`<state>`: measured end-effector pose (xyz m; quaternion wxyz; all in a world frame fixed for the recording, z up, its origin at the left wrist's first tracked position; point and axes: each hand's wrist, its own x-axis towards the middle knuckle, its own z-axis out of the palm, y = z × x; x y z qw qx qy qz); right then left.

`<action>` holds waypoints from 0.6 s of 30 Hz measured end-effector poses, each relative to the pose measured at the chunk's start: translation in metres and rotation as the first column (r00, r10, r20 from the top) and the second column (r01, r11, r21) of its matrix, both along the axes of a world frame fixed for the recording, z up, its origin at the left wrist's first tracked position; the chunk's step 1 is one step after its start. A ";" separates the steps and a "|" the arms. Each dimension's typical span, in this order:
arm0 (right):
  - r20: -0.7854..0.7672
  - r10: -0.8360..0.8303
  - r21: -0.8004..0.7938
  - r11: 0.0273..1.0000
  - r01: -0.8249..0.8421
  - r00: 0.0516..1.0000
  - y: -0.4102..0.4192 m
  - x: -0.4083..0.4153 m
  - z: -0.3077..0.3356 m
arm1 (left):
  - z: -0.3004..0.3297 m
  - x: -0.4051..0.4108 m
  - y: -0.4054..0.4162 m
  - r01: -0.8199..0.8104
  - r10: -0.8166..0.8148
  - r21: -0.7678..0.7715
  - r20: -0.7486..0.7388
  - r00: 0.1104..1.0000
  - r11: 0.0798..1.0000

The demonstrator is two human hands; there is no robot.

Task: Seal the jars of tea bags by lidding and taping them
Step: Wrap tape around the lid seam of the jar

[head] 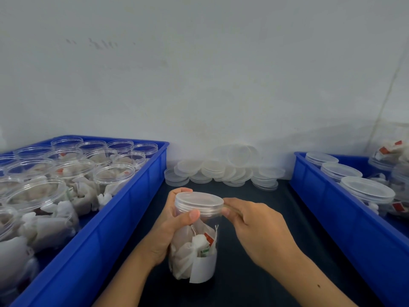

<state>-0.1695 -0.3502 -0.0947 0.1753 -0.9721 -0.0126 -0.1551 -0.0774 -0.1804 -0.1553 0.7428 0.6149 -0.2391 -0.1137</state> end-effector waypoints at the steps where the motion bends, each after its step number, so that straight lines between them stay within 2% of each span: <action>1: 0.002 0.001 0.004 1.000 -0.001 1.000 0.000 0.000 -0.001 | 0.001 -0.001 0.000 -0.010 0.010 0.026 0.015 1.000 1.000; 5: 0.019 -0.017 0.033 0.999 0.016 1.000 -0.004 0.001 -0.005 | 0.007 -0.004 -0.002 -0.084 0.075 0.102 0.093 0.993 0.991; 9: 0.047 -0.039 -0.023 0.999 0.040 0.998 -0.001 0.004 -0.013 | 0.011 -0.009 -0.010 -0.195 0.174 0.099 0.190 0.966 0.976; 12: 0.056 -0.052 -0.026 0.998 0.053 0.997 0.002 0.007 -0.017 | 0.013 -0.016 -0.019 -0.250 0.204 0.159 0.258 0.944 0.955; 16: 0.012 -0.059 -0.011 0.998 0.059 0.998 0.003 0.009 -0.017 | 0.014 -0.015 -0.023 -0.410 0.294 0.263 0.387 0.874 0.873; 18: -0.022 -0.064 -0.010 0.998 0.064 0.998 0.005 0.010 -0.016 | 0.014 -0.014 -0.025 -0.464 0.346 0.267 0.389 0.854 0.844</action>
